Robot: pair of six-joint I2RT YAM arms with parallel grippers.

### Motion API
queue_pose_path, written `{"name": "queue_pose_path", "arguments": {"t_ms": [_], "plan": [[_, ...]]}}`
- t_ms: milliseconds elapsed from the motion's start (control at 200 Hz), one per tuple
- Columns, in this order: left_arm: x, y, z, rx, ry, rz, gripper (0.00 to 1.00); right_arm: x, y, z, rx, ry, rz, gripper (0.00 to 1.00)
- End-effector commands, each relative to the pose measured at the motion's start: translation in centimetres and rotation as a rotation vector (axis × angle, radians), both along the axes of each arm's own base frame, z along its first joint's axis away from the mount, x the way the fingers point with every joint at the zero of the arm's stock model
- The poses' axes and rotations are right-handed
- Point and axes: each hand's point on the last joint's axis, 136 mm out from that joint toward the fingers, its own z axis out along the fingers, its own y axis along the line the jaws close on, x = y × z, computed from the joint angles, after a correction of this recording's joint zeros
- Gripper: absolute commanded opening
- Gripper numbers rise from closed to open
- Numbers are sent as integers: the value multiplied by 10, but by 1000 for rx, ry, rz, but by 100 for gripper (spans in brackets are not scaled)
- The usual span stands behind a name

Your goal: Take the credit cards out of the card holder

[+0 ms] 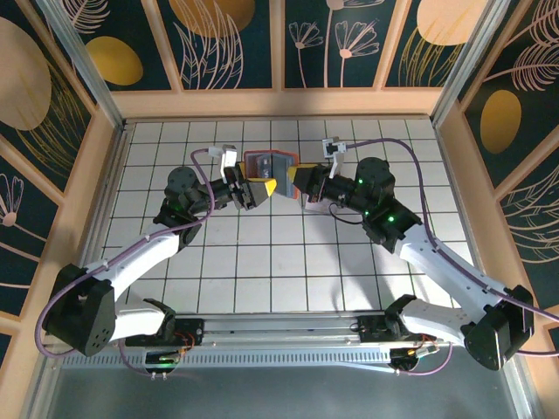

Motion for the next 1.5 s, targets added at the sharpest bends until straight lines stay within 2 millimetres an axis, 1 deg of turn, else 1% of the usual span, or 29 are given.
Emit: {"name": "queue_pose_path", "arguments": {"t_ms": [0,165,205,270,345,410,470,716,811,846,946,1096,1191,1376,1491], "plan": [[-1,-1,11,-20,-39,-25,99,-3,-5,33,26,-78,-26,0],[2,-3,6,-18,-21,-25,99,-3,-3,32,9,-75,-30,0],[4,-4,4,-16,-14,-22,96,-3,-3,33,10,-77,-28,0],[6,-5,2,-14,-3,-22,85,-4,-2,35,16,-80,-23,0],[8,-7,-2,-11,12,-19,71,-5,-1,36,19,-83,-19,0],[11,-7,-5,-9,19,-8,55,-4,-1,37,18,-83,-22,0],[14,-8,-8,-6,28,-4,43,-3,0,38,14,-79,-23,0],[21,-9,-14,3,62,23,11,1,-4,32,-10,-37,-57,0],[22,-9,-18,6,81,27,2,2,-5,29,-18,-26,-66,0],[21,-9,-20,2,88,28,0,3,-4,28,-19,-25,-65,0],[19,-10,-20,-20,104,21,0,2,-2,28,-17,-24,-51,0],[20,-13,-24,-29,128,34,0,-2,6,27,-3,-25,10,0],[20,-18,-25,-33,143,38,0,-4,12,22,-5,-15,46,0],[16,-22,-30,-43,172,36,0,-5,13,17,-14,-7,79,0],[11,-20,-38,-36,193,27,0,-7,12,17,-12,-9,87,0]]}}
